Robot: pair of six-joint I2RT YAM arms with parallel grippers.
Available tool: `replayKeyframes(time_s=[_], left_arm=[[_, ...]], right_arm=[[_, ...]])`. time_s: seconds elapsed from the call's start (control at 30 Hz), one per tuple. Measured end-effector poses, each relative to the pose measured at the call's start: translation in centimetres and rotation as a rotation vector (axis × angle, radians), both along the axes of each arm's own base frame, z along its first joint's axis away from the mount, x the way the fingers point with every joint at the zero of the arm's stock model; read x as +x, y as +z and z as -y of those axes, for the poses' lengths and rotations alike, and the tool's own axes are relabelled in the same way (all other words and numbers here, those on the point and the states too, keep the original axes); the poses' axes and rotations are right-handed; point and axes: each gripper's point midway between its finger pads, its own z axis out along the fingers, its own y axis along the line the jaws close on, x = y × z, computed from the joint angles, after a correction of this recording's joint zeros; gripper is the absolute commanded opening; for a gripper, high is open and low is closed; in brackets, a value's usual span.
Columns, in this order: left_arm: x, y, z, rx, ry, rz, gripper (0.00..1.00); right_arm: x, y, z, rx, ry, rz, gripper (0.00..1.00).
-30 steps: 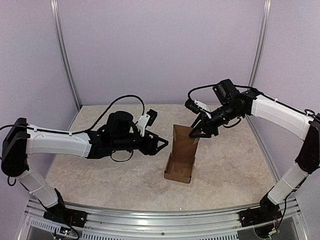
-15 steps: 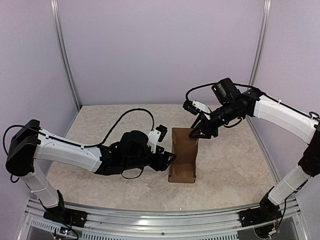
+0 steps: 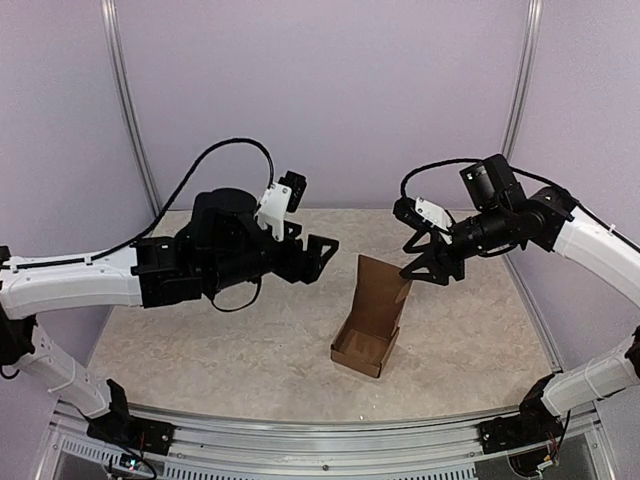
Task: Fold the paper box
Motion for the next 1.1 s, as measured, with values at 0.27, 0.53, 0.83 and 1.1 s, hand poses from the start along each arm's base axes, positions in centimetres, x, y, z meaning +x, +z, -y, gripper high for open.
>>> replayKeyframes(time_s=[0.27, 0.53, 0.83, 1.1], left_arm=[[5.5, 5.5, 0.3, -0.051, 0.07, 0.04, 0.85], [0.1, -11.3, -0.3, 0.185, 0.059, -0.197, 0.81], [-6.9, -15.8, -1.3, 0.062, 0.082, -0.309, 0.76], [-7.6, -20.9, 0.8, 0.022, 0.148, -0.432, 0.67]], right_arm=[[1.8, 1.0, 2.2, 0.032, -0.105, 0.011, 0.65], [3.6, -2.4, -0.4, -0.063, -0.075, -0.134, 0.47], [2.0, -3.8, -0.9, -0.152, -0.056, -0.149, 0.1], [1.1, -4.6, -2.7, -0.25, -0.014, -0.056, 0.05]])
